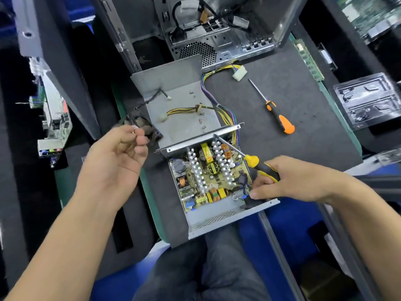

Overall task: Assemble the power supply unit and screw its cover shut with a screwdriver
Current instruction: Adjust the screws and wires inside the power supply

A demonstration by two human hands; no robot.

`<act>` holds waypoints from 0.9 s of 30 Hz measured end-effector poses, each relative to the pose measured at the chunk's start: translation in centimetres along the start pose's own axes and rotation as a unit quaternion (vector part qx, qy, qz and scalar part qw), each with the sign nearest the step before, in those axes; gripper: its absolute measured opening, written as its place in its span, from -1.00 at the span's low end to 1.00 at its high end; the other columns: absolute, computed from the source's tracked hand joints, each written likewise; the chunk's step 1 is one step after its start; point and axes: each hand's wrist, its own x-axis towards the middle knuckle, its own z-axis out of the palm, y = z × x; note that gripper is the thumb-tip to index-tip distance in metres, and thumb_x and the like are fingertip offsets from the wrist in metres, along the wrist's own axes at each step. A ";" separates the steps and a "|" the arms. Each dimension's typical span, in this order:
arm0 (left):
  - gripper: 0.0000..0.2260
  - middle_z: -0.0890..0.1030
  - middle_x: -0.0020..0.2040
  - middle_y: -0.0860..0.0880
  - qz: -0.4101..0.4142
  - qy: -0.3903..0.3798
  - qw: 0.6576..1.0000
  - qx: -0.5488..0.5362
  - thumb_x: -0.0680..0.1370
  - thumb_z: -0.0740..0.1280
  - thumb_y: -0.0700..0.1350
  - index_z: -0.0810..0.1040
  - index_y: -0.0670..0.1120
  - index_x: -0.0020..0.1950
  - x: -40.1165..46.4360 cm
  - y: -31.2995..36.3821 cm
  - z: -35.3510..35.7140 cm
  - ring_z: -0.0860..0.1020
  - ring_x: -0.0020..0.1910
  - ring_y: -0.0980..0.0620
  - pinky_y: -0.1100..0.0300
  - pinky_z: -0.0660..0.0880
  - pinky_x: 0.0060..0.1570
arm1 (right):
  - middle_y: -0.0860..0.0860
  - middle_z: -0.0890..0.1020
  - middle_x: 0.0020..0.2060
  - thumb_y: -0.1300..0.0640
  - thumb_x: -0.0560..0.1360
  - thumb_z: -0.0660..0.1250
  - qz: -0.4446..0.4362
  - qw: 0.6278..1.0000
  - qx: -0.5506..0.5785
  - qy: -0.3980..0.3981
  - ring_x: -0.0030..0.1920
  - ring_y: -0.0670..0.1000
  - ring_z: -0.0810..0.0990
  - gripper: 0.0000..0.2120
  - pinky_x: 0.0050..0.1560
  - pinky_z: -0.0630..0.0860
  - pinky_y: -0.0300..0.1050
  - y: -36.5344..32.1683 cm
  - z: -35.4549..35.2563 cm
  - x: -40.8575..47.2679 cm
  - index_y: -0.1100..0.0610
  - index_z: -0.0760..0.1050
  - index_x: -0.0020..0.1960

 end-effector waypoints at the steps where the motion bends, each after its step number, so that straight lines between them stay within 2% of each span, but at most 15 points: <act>1: -0.64 0.60 -0.27 -0.04 -0.007 0.015 1.000 -0.004 0.49 0.21 -0.34 0.64 -0.08 -0.41 -0.1 -0.3 -0.6 0.56 -0.34 0.10 0.35 0.45 -0.36 | 0.04 0.35 -0.36 0.07 0.47 0.50 0.004 1.000 0.003 -0.010 -0.30 0.02 0.28 -0.55 -0.20 0.24 -0.10 0.1 0.0 0.3 0.07 0.23 -0.34; 3: -0.63 0.60 -0.27 -0.06 -0.022 0.045 0.999 -0.013 0.51 0.16 -0.36 0.64 -0.12 -0.37 -0.3 -0.7 -1.3 0.57 -0.33 0.09 0.34 0.46 -0.36 | 0.06 0.35 -0.35 0.07 0.47 0.50 0.002 1.000 0.012 -0.018 -0.29 0.03 0.28 -0.55 -0.20 0.25 -0.09 0.1 0.0 0.2 0.07 0.23 -0.34; 6: -0.78 0.59 -0.26 -0.09 -0.045 0.071 0.996 -0.035 0.49 0.19 -0.31 0.60 -0.19 -0.23 -0.6 -1.3 -2.2 0.58 -0.32 0.03 0.30 0.47 -0.35 | 0.09 0.36 -0.34 0.10 0.46 0.51 -0.002 0.999 0.024 -0.033 -0.28 0.04 0.28 -0.53 -0.19 0.28 -0.10 0.3 -0.3 0.7 0.11 0.20 -0.32; 9: -0.77 0.56 -0.27 -0.06 -0.061 0.078 0.995 -0.023 0.50 0.33 -0.17 0.61 -0.12 -0.36 -1.0 -2.0 -2.8 0.52 -0.35 0.03 0.29 0.43 -0.38 | 0.08 0.42 -0.34 0.11 0.43 0.54 -0.005 0.999 0.036 -0.035 -0.30 0.01 0.33 -0.52 -0.25 0.33 -0.20 0.5 -0.7 0.9 0.07 0.21 -0.34; 11: -0.73 0.51 -0.31 0.00 -0.070 0.078 0.994 -0.016 0.52 0.38 -0.05 0.55 -0.06 -0.38 -1.3 -2.5 -2.8 0.47 -0.38 0.07 0.30 0.39 -0.42 | 0.05 0.48 -0.33 0.12 0.42 0.54 -0.012 0.999 0.039 -0.036 -0.32 -0.04 0.38 -0.54 -0.29 0.37 -0.32 0.6 -0.8 1.0 0.04 0.25 -0.37; 13: -0.71 0.42 -0.35 0.05 -0.071 0.082 0.994 -0.003 0.49 0.41 0.02 0.46 -0.01 -0.38 -1.6 -2.9 -2.7 0.38 -0.42 0.10 0.31 0.33 -0.46 | 0.04 0.50 -0.32 0.12 0.42 0.55 -0.018 0.999 0.036 -0.034 -0.31 -0.06 0.41 -0.54 -0.28 0.39 -0.34 0.7 -0.8 1.2 0.02 0.26 -0.38; 16: -0.68 0.17 -0.40 0.08 -0.041 0.075 0.996 0.035 0.54 0.38 0.04 0.35 0.02 -0.34 -2.8 -3.5 -2.2 0.16 -0.46 0.10 0.30 0.20 -0.51 | 0.08 0.52 -0.30 0.16 0.42 0.54 -0.028 0.998 0.033 -0.036 -0.28 -0.03 0.44 -0.54 -0.24 0.44 -0.28 0.7 -1.0 1.3 0.02 0.25 -0.37; 18: -0.71 0.11 -0.43 0.07 0.044 0.063 0.991 0.108 0.55 0.36 0.05 0.42 0.00 -0.32 -4.7 -4.0 -1.4 0.10 -0.46 0.09 0.29 0.16 -0.49 | 0.09 0.57 -0.27 0.17 0.42 0.54 -0.030 0.998 0.032 -0.038 -0.25 -0.03 0.49 -0.54 -0.19 0.49 -0.26 0.6 -1.1 1.2 0.00 0.26 -0.37; 19: -0.75 0.14 -0.46 0.07 0.110 0.051 0.974 0.192 0.52 0.37 0.07 0.49 0.00 -0.31 -5.8 -4.2 -1.0 0.12 -0.47 0.10 0.29 0.17 -0.46 | 0.09 0.57 -0.27 0.17 0.42 0.54 -0.032 0.998 0.028 -0.040 -0.25 -0.03 0.50 -0.54 -0.17 0.50 -0.25 0.6 -1.0 1.2 0.00 0.26 -0.36; 20: -0.79 0.20 -0.48 0.08 0.183 0.028 0.934 0.305 0.48 0.37 0.09 0.56 0.01 -0.28 -7.0 -4.4 -0.7 0.18 -0.47 0.13 0.33 0.20 -0.43 | 0.08 0.57 -0.27 0.17 0.42 0.54 -0.035 0.998 0.023 -0.042 -0.24 -0.03 0.51 -0.54 -0.16 0.50 -0.24 0.5 -1.0 1.2 0.00 0.25 -0.36; 22: -0.86 0.37 -0.41 0.18 0.288 -0.083 0.814 0.498 0.44 0.42 0.11 0.66 0.07 -0.17 -9.0 -4.9 0.4 0.29 -0.42 0.26 0.48 0.23 -0.34 | 0.06 0.55 -0.30 0.14 0.42 0.55 -0.038 0.998 0.013 -0.043 -0.25 -0.04 0.49 -0.54 -0.17 0.49 -0.21 0.4 -0.8 1.2 0.00 0.25 -0.36; 23: -0.80 0.39 -0.34 0.26 0.307 -0.150 0.762 0.550 0.44 0.44 0.17 0.69 0.08 -0.08 -9.8 -5.4 1.0 0.33 -0.37 0.31 0.52 0.23 -0.29 | 0.05 0.53 -0.31 0.13 0.41 0.56 -0.039 0.998 0.007 -0.043 -0.26 -0.04 0.48 -0.54 -0.17 0.47 -0.19 0.3 -0.7 1.2 0.01 0.26 -0.36; 25: -0.60 0.36 -0.25 0.26 0.289 -0.238 0.696 0.613 0.44 0.41 0.29 0.71 0.02 0.06 -10.4 -6.6 2.0 0.35 -0.29 0.32 0.49 0.32 -0.22 | 0.02 0.48 -0.33 0.10 0.42 0.55 -0.040 0.997 -0.004 -0.058 -0.28 -0.04 0.44 -0.59 -0.16 0.42 -0.15 0.1 -0.5 1.2 0.04 0.30 -0.35; 27: -0.57 0.40 -0.24 0.15 0.290 -0.268 0.607 0.690 0.45 0.36 0.30 0.69 0.03 0.12 -10.1 -8.1 3.0 0.44 -0.25 0.18 0.28 0.50 -0.23 | 0.02 0.47 -0.32 0.08 0.43 0.54 -0.038 0.996 -0.013 -0.080 -0.27 -0.03 0.43 -0.66 -0.13 0.41 -0.10 0.0 -0.3 1.2 0.19 0.40 -0.24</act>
